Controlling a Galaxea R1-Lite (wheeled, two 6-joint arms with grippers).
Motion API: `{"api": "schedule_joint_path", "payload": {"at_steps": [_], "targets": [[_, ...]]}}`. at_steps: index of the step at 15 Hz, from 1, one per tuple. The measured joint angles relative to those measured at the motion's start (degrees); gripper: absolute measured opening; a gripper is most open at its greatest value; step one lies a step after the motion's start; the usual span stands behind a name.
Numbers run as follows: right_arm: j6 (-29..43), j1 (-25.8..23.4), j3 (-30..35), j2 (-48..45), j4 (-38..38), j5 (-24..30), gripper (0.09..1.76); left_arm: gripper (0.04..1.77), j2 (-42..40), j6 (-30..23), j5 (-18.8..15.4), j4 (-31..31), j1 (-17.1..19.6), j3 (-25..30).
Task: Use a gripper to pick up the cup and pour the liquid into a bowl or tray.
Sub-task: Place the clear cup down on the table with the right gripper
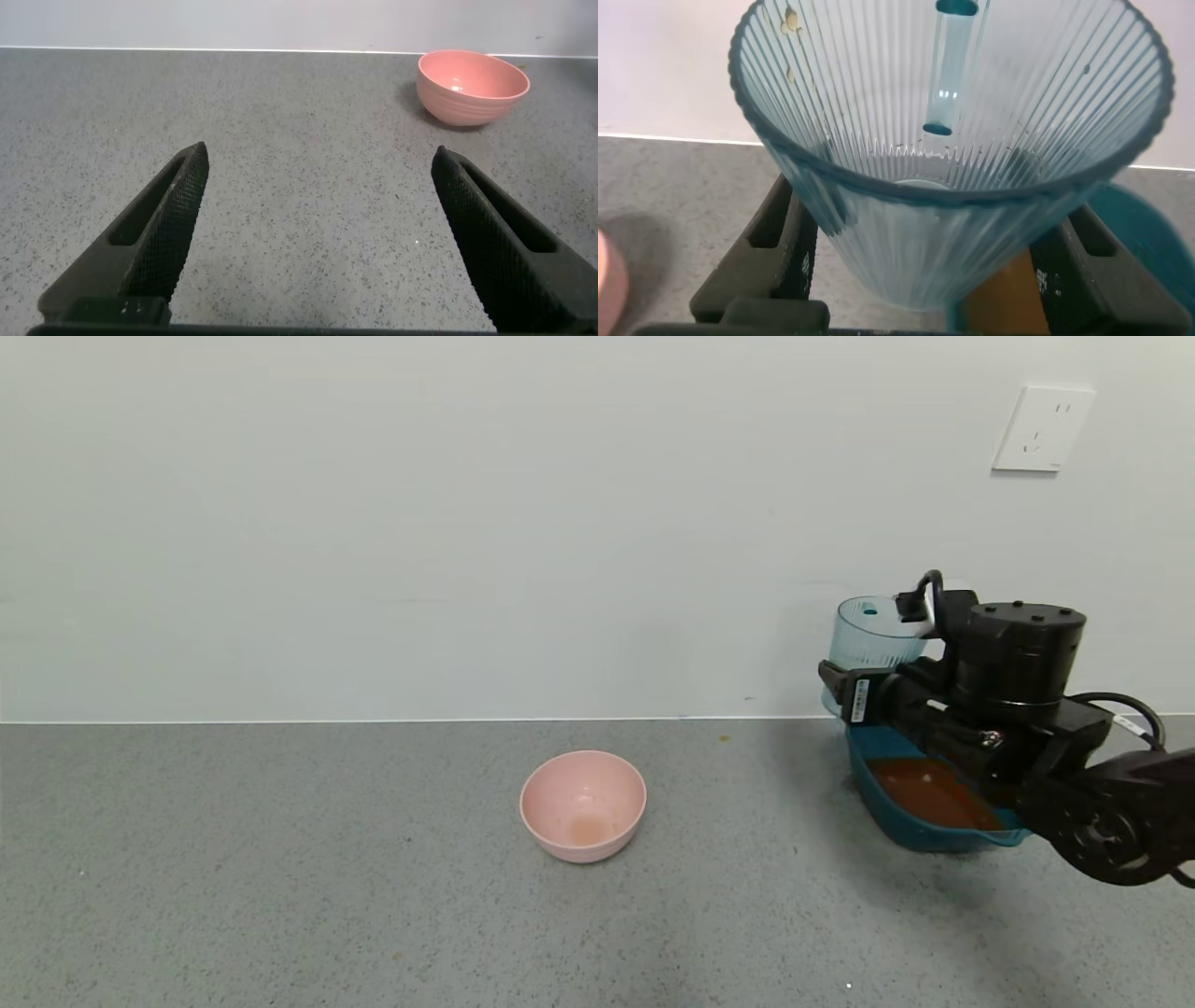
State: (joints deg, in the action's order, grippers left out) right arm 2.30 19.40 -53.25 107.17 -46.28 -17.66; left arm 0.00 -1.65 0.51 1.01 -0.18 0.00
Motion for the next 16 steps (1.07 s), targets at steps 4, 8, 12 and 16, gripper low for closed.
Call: {"api": "schedule_joint_path", "payload": {"at_steps": [4,8,12,16], "targets": [[3.0,3.8,-3.9,5.6,0.0,-0.6,1.32,1.72,0.0,0.0,0.0,0.0,0.0,0.0],[3.6,5.9,-7.1,10.8,-0.1,-0.7,1.32,1.72,0.0,0.0,0.0,0.0,0.0,0.0],[5.4,7.3,-10.6,16.3,-0.1,-0.6,1.32,1.72,0.0,0.0,0.0,0.0,0.0,0.0],[5.7,7.9,-13.7,22.0,-0.4,-0.6,1.32,1.72,0.0,0.0,0.0,0.0,0.0,0.0]]}}
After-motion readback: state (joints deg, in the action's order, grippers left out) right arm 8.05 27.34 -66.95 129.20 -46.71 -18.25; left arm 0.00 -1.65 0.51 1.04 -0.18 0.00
